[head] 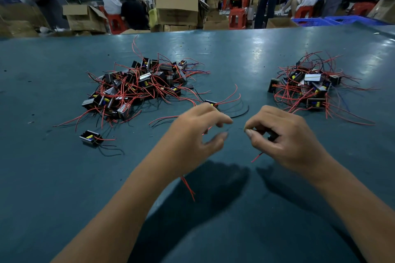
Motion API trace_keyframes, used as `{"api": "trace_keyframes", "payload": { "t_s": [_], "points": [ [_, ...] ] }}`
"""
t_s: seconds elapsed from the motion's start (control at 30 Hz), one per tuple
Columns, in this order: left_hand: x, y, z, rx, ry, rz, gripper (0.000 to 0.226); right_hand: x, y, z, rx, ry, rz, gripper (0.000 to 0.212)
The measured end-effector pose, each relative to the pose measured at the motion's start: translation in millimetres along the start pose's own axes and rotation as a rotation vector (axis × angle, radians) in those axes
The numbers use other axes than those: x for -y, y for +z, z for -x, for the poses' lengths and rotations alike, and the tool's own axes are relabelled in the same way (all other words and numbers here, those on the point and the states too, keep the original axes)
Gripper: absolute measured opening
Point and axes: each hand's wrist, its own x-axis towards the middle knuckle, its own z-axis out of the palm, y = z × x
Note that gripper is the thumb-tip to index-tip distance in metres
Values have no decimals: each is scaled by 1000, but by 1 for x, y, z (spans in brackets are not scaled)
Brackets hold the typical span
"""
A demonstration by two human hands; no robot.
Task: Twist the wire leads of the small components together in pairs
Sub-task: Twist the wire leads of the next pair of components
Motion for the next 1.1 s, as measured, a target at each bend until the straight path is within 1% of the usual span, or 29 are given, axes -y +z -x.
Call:
{"api": "trace_keyframes", "payload": {
  "t_s": [0.07,0.17,0.3,0.5,0.63,0.73,0.93,1.03,1.1],
  "points": [
    [-1,9,2,4,48,-17,17,1,0,-1,-11,-2,-23,4],
    [-5,18,3,-64,109,-95,12,3,2,-1,-5,2,-63,4],
    [-5,17,2,-138,139,-169,15,4,2,0,3,24,-137,5],
    [-5,14,0,-123,201,-198,7,4,3,1,25,57,-214,6],
    [-7,16,0,-127,239,-223,5,4,4,1,36,95,-288,7],
    [-7,17,1,-110,245,-196,5,4,5,1,62,122,-338,9],
    [-4,17,1,-36,166,-15,4,6,5,0,82,121,-334,11],
    [-4,19,0,-18,44,78,4,6,7,0,64,113,-285,8],
    [-5,21,1,-5,-65,148,4,7,8,0,41,75,-190,6]
  ]
}}
